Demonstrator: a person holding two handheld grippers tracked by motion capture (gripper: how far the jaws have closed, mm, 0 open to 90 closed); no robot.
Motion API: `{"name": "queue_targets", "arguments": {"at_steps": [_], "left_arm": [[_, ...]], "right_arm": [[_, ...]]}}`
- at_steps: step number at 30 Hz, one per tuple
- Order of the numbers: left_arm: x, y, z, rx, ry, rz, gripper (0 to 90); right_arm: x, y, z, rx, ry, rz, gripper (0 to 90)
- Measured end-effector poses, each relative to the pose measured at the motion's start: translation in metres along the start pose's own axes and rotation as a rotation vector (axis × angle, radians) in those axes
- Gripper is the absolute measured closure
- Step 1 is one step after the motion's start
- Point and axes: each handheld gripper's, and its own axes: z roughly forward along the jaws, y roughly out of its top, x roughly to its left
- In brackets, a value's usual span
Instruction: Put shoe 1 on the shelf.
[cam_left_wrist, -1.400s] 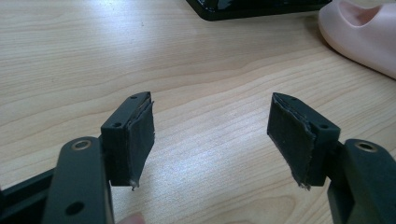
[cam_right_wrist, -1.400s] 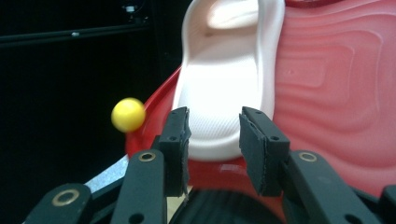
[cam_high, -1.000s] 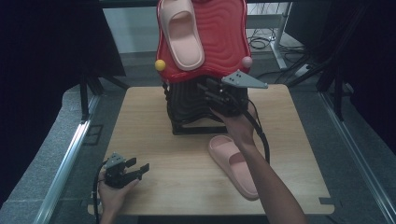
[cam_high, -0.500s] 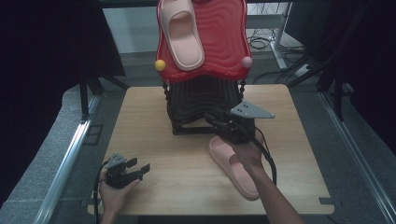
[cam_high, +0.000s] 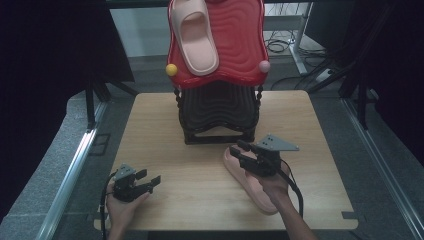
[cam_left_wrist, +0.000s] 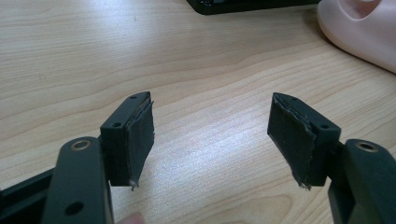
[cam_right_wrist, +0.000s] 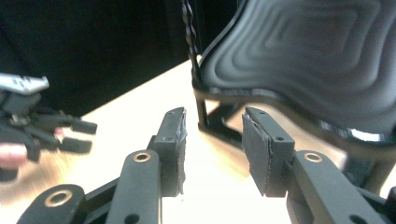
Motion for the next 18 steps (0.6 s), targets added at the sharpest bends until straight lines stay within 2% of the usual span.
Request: {"name": "queue_targets", "arguments": {"at_steps": [8,18], "left_arm": [[0.0,0.0,0.0,0.004,0.002,0.001,31.5],[-0.001,0.0,-0.001,-0.002,0.001,0.0,31.5]], "right_arm": [[-0.013,-0.032,-0.002,0.05,-0.004,0.017,59.6],[-0.019,-0.05,-0.006,0.11,-0.027,0.004,59.2]]}}
